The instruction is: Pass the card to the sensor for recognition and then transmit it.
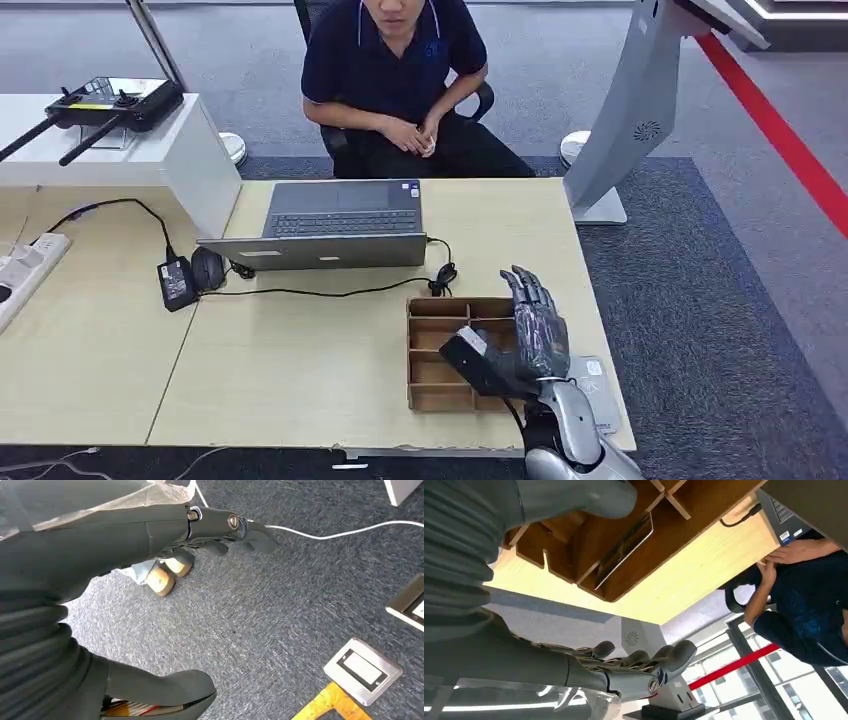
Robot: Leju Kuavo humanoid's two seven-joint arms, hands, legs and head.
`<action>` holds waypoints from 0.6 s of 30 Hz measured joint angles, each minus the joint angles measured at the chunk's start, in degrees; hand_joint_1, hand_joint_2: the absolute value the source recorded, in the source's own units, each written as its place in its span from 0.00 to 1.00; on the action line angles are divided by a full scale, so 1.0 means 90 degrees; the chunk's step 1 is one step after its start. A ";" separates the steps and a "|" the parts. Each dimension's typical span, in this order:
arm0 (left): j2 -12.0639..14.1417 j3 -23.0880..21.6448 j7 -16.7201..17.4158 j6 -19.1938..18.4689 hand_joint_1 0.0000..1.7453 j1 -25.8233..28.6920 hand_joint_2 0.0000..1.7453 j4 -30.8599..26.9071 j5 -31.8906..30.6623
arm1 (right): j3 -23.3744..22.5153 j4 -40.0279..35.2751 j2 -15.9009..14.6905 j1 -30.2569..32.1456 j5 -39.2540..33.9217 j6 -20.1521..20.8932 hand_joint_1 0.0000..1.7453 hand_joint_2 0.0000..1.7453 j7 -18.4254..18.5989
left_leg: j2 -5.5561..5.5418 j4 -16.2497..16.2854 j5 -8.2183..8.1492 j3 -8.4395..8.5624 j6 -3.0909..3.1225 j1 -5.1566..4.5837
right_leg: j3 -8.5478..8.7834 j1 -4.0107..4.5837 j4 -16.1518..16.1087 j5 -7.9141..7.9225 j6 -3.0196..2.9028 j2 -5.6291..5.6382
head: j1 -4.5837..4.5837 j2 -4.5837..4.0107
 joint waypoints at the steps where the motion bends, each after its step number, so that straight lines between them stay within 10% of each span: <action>1: 0.0000 0.0000 0.0000 0.0000 0.00 0.0000 1.00 0.0000 0.0000 | 0.0000 0.0017 0.0000 0.0000 0.0000 0.0002 0.20 1.00 0.0000 | 0.0000 0.0000 0.0000 0.0000 0.0000 0.0000 | 0.0000 0.0000 0.0000 0.0000 0.0000 0.0000 | 0.0000 0.0000; 18: -0.0010 0.0000 0.0000 0.0000 0.00 -0.0002 1.00 0.0000 -0.0019 | 0.0000 0.0075 0.0000 -0.0011 0.0024 0.0039 0.19 1.00 0.0010 | 0.0000 0.0000 0.0000 0.0000 0.0000 0.0000 | 0.0000 0.0000 0.0000 0.0000 0.0000 0.0000 | 0.0000 0.0000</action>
